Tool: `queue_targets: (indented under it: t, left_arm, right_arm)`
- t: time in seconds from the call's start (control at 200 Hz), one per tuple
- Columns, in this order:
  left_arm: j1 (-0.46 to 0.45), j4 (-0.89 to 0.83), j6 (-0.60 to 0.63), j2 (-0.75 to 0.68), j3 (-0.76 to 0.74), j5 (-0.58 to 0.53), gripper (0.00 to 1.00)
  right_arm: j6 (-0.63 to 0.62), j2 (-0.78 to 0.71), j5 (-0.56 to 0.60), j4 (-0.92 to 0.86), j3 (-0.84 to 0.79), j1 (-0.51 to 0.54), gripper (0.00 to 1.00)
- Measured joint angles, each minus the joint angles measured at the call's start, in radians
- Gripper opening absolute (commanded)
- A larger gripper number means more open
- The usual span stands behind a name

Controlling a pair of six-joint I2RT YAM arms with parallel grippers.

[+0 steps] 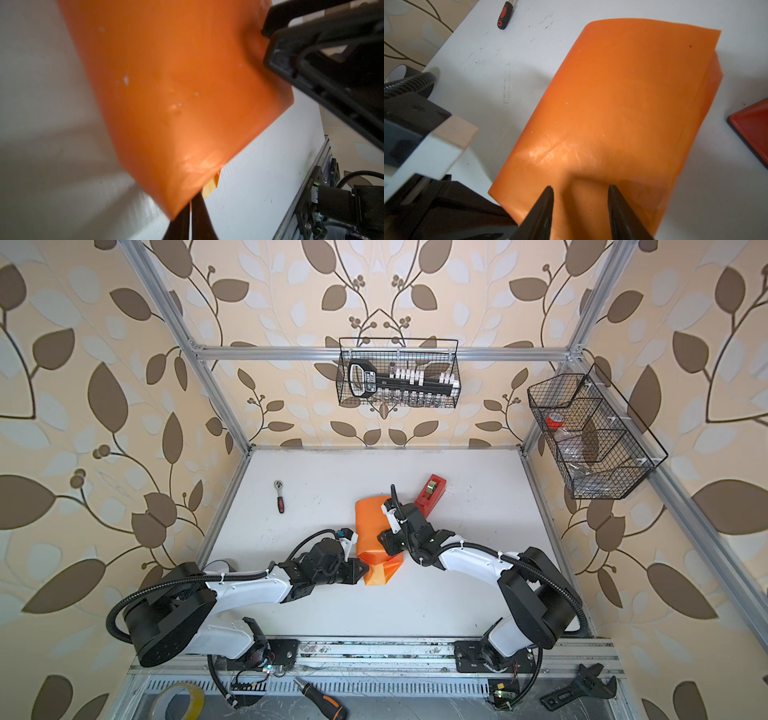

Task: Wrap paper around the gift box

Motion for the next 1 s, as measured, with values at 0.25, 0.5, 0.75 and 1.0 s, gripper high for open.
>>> queue_targets:
  t: [0.25,0.5,0.75,1.0]
  left_arm:
    - [-0.018,0.022,-0.002,0.018,0.0,-0.052,0.12]
    - [-0.019,0.054,-0.002,0.078,0.005,-0.077,0.15]
    - [-0.032,0.095,-0.003,0.117,0.01,-0.123,0.21]
    - [-0.058,0.134,-0.028,0.146,0.01,-0.179,0.25]
  right_arm:
    - [0.005,-0.003,0.004,0.016,-0.011,0.003,0.43]
    - [0.014,-0.003,0.004,0.019,-0.012,0.011,0.42]
    - [0.016,-0.003,0.004,0.027,-0.018,0.013,0.41]
    - [0.018,-0.003,0.005,0.036,-0.022,0.013,0.4]
